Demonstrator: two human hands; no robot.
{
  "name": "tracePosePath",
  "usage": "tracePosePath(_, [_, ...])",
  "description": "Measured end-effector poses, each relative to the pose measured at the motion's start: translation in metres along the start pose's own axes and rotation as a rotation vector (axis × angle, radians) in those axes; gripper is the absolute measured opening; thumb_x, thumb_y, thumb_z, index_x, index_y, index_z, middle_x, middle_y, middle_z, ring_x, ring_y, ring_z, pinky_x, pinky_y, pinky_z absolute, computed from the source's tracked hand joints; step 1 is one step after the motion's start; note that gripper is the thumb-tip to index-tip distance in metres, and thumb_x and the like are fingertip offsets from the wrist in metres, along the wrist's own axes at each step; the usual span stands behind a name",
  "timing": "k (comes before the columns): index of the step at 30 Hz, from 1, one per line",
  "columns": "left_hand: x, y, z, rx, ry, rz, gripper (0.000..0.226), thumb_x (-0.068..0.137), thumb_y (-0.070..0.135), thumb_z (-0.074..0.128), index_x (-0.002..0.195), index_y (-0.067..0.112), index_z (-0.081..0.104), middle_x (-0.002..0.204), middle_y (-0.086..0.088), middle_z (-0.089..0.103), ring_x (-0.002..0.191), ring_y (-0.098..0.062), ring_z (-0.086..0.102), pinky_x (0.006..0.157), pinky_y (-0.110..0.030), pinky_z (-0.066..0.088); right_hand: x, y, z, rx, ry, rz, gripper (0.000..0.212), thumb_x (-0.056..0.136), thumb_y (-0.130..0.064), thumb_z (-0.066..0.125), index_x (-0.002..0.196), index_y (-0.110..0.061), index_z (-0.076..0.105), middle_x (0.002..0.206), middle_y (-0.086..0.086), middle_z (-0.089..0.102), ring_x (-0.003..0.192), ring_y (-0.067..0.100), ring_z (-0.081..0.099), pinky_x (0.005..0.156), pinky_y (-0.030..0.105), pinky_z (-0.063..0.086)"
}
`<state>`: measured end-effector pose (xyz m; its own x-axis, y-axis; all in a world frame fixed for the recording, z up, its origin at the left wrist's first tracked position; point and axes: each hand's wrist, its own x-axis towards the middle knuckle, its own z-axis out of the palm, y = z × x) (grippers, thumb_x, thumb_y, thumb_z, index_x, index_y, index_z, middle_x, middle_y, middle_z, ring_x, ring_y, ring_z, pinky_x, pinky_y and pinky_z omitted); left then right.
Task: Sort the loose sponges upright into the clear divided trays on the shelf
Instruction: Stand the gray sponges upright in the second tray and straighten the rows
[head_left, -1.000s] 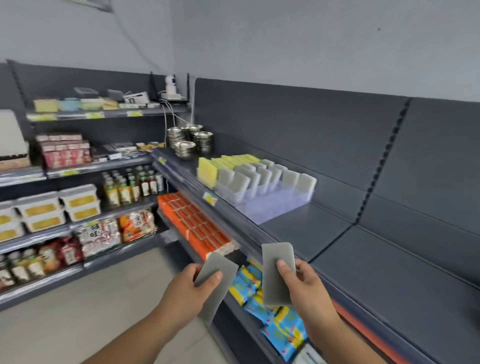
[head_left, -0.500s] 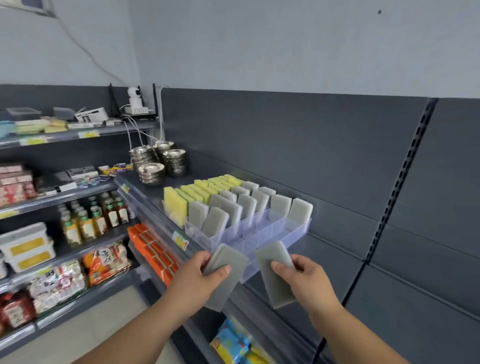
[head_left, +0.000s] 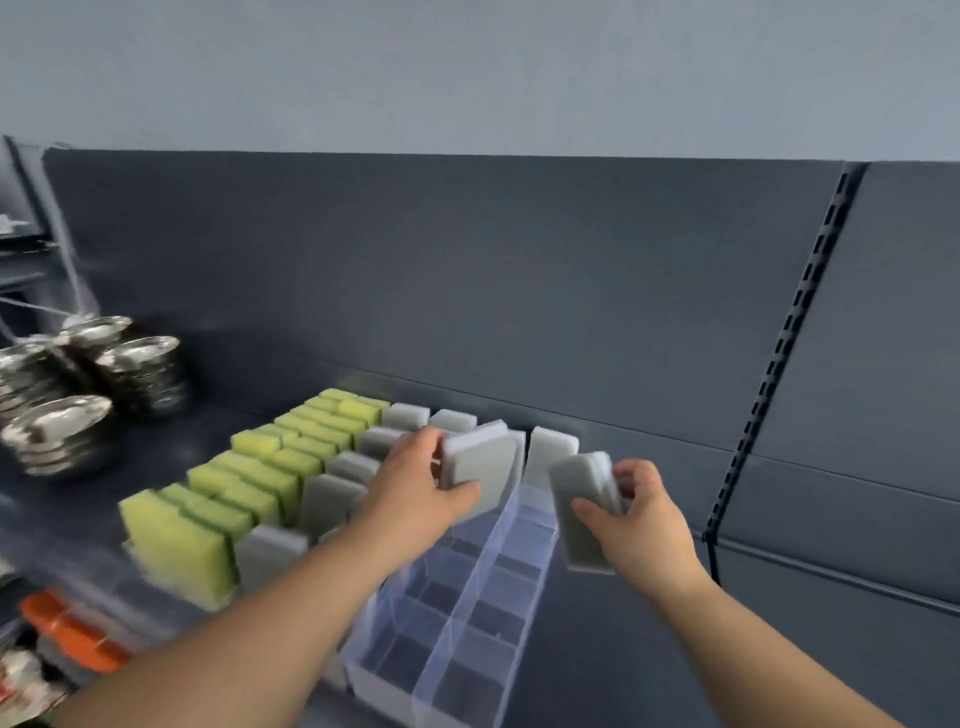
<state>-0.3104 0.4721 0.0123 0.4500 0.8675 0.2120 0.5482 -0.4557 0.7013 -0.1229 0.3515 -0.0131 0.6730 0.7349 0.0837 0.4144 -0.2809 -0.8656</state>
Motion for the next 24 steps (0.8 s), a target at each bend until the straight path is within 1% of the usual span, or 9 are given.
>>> tracePosePath(3, [0.046, -0.007, 0.001, 0.041, -0.116, 0.107, 0.037, 0.076, 0.027, 0.069, 0.106, 0.026, 0.048, 0.105, 0.005, 0.057, 0.093, -0.016, 0.056, 0.070, -0.026, 0.043, 0.013, -0.013, 0.016, 0.019, 0.101, 0.045, 0.036, 0.084, -0.029, 0.068, 0.109, -0.028, 0.043, 0.094, -0.015, 0.054, 0.079, 0.001, 0.053, 0.057, 0.019, 0.041])
tracePosePath(5, [0.071, -0.012, 0.003, 0.057, -0.191, 0.152, 0.040, 0.079, 0.024, 0.067, 0.113, 0.024, 0.046, 0.107, 0.002, 0.055, 0.095, -0.018, 0.055, 0.067, -0.024, 0.043, 0.020, -0.017, 0.025, -0.075, 0.172, 0.038, 0.034, 0.082, -0.038, 0.068, 0.107, -0.031, 0.046, 0.100, -0.012, 0.056, 0.089, 0.012, 0.055, 0.066, 0.025, 0.042])
tracePosePath(7, [0.090, -0.018, 0.007, 0.065, -0.263, 0.192, 0.041, 0.080, 0.026, 0.066, 0.116, 0.026, 0.044, 0.105, 0.002, 0.054, 0.093, -0.019, 0.054, 0.070, -0.025, 0.043, 0.027, -0.019, 0.032, -0.111, 0.221, 0.040, 0.034, 0.081, -0.041, 0.069, 0.107, -0.032, 0.049, 0.102, -0.012, 0.057, 0.093, 0.014, 0.056, 0.072, 0.028, 0.042])
tracePosePath(10, [0.102, -0.027, 0.018, 0.076, -0.346, 0.260, 0.044, 0.083, 0.026, 0.063, 0.120, 0.031, 0.040, 0.100, 0.008, 0.050, 0.089, -0.017, 0.053, 0.074, -0.028, 0.046, 0.028, -0.017, 0.042, -0.036, 0.244, 0.089, 0.032, 0.084, -0.034, 0.068, 0.108, -0.036, 0.047, 0.099, -0.014, 0.061, 0.084, 0.007, 0.060, 0.067, 0.025, 0.046])
tracePosePath(12, [0.102, -0.032, 0.024, 0.108, -0.377, 0.330, 0.046, 0.086, 0.025, 0.060, 0.125, 0.034, 0.036, 0.112, 0.007, 0.050, 0.088, -0.015, 0.049, 0.073, -0.024, 0.039, 0.026, -0.012, 0.048, -0.003, 0.233, 0.125, 0.037, 0.086, -0.030, 0.066, 0.115, -0.040, 0.045, 0.099, -0.016, 0.062, 0.082, 0.003, 0.062, 0.062, 0.019, 0.044])
tracePosePath(14, [0.105, -0.036, 0.027, 0.161, -0.383, 0.382, 0.048, 0.088, 0.027, 0.056, 0.129, 0.035, 0.032, 0.123, 0.008, 0.046, 0.092, -0.014, 0.045, 0.076, -0.024, 0.035, 0.024, -0.010, 0.054, 0.016, 0.218, 0.153, 0.043, 0.088, -0.029, 0.064, 0.122, -0.042, 0.043, 0.099, -0.015, 0.063, 0.083, 0.001, 0.063, 0.059, 0.016, 0.042])
tracePosePath(19, [0.119, -0.036, 0.021, 0.258, -0.483, 0.388, 0.050, 0.089, 0.028, 0.051, 0.134, 0.031, 0.029, 0.134, 0.006, 0.040, 0.109, -0.021, 0.049, 0.090, -0.034, 0.044, 0.029, -0.013, 0.061, -0.022, 0.200, 0.165, 0.049, 0.089, -0.030, 0.062, 0.129, -0.047, 0.040, 0.099, -0.015, 0.064, 0.086, -0.004, 0.061, 0.060, 0.014, 0.043])
tracePosePath(22, [0.121, -0.037, 0.020, 0.332, -0.618, 0.374, 0.051, 0.089, 0.025, 0.049, 0.136, 0.025, 0.028, 0.138, 0.005, 0.039, 0.091, -0.018, 0.048, 0.074, -0.029, 0.042, 0.030, -0.014, 0.065, -0.084, 0.152, 0.173, 0.050, 0.089, -0.028, 0.061, 0.130, -0.047, 0.039, 0.099, -0.016, 0.064, 0.085, 0.001, 0.062, 0.060, 0.014, 0.044])
tracePosePath(24, [0.120, -0.038, 0.022, 0.389, -0.665, 0.397, 0.048, 0.091, 0.025, 0.050, 0.134, 0.020, 0.029, 0.136, 0.004, 0.041, 0.088, -0.017, 0.048, 0.070, -0.028, 0.038, 0.030, -0.014, 0.071, -0.151, 0.124, 0.181, 0.049, 0.091, -0.028, 0.058, 0.133, -0.043, 0.037, 0.099, -0.015, 0.062, 0.082, 0.007, 0.061, 0.061, 0.017, 0.044])
